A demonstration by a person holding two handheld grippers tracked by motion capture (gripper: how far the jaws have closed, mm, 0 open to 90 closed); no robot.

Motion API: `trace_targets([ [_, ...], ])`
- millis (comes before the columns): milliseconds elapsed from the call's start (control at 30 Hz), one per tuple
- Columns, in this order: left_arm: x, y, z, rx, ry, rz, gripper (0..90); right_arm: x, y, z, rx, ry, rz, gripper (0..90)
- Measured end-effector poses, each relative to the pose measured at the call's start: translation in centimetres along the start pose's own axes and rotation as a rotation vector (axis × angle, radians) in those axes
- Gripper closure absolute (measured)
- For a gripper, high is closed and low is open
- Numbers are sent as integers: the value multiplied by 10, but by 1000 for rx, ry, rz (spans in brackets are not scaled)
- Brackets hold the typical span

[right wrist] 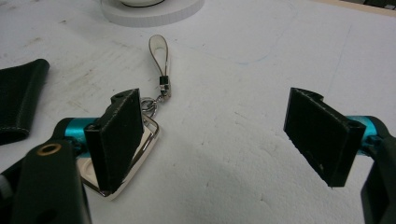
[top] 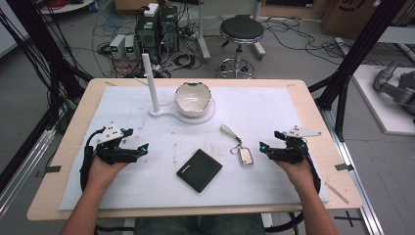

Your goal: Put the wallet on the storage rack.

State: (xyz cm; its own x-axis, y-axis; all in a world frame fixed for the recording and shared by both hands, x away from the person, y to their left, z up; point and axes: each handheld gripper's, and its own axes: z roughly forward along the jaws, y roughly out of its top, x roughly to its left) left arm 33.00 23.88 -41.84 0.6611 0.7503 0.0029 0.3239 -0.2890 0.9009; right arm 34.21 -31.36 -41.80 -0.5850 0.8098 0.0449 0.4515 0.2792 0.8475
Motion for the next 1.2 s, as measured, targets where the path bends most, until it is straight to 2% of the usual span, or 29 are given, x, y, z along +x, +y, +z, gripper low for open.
trace_targets([
  [267, -1, 1, -2, -3, 1, 10, 159, 5, 4, 2, -6, 10, -16, 202],
  [533, -2, -1, -7, 3, 17, 21, 160, 14, 11, 9, -6, 45, -39, 202],
  [633, -3, -3, -12, 8, 25, 24, 160, 24, 17, 19, 10, 82, -57, 202],
  [733, -3, -5, -15, 10, 29, 23, 159, 30, 20, 24, 10, 99, -73, 202],
  [800, -3, -6, -18, 13, 33, 30, 159, 44, 24, 35, 34, 141, -97, 202],
  [900, -3, -9, -22, 13, 43, 28, 160, 57, 27, 45, 54, 182, -135, 202],
  [933, -3, -9, -22, 13, 43, 28, 159, 57, 27, 45, 54, 182, -135, 202],
  [967, -3, -9, -25, 12, 48, 29, 160, 67, 28, 51, 75, 206, -172, 202],
  [1033, -3, -10, -27, 12, 53, 26, 159, 76, 29, 58, 87, 232, -196, 202],
  [1200, -2, -12, -30, 15, 60, 30, 159, 94, 29, 72, 136, 287, -225, 202],
])
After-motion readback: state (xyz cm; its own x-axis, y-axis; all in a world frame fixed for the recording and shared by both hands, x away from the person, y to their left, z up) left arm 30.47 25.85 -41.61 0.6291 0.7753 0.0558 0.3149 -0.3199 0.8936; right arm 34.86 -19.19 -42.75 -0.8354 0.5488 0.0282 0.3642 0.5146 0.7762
